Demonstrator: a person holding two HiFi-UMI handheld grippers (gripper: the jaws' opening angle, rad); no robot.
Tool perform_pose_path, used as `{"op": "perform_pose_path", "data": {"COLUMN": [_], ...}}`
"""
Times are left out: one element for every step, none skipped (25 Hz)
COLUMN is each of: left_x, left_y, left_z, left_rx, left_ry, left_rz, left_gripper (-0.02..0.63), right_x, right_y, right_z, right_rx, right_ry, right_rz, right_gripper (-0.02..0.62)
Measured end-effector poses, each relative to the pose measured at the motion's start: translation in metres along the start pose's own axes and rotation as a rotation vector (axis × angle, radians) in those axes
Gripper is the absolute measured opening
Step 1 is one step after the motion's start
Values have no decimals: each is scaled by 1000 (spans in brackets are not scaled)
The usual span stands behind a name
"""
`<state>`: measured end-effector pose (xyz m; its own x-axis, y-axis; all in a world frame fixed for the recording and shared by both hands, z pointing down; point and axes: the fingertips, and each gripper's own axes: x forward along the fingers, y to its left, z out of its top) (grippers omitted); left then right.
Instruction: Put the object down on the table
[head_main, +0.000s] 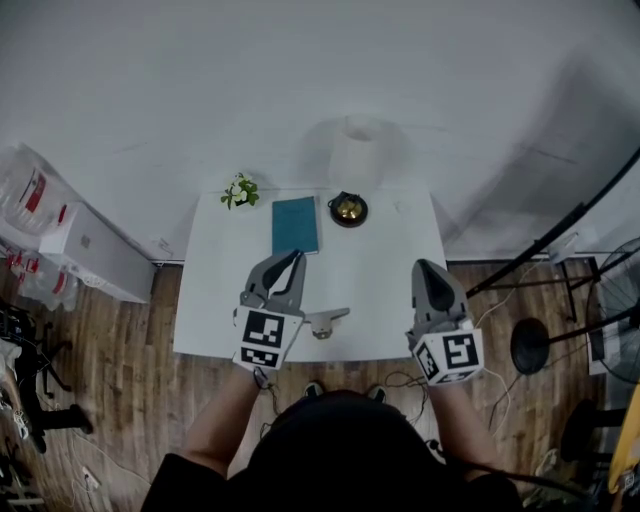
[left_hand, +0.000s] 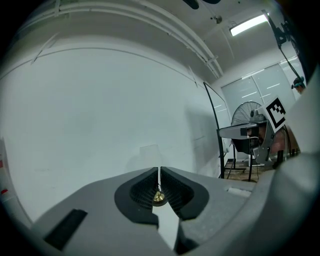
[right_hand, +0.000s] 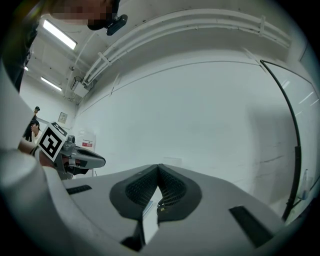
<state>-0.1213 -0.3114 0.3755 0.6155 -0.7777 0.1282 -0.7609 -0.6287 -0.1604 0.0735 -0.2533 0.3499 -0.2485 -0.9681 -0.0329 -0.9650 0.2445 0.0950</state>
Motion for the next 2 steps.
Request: {"op": "perform_pose_path", "data": {"left_x": [0, 0], "left_y": [2, 4], "left_z": [-1, -3], "left_rx": [2, 3], "left_ry": [1, 2], "left_rz": [-4, -8], "left_gripper": [17, 17], "right_x": [1, 3], "right_y": [2, 4], "right_z": [0, -1], "right_rx": [1, 1], "right_ry": [0, 0], "right_rz": [-3, -5], "right_gripper": [5, 5]}}
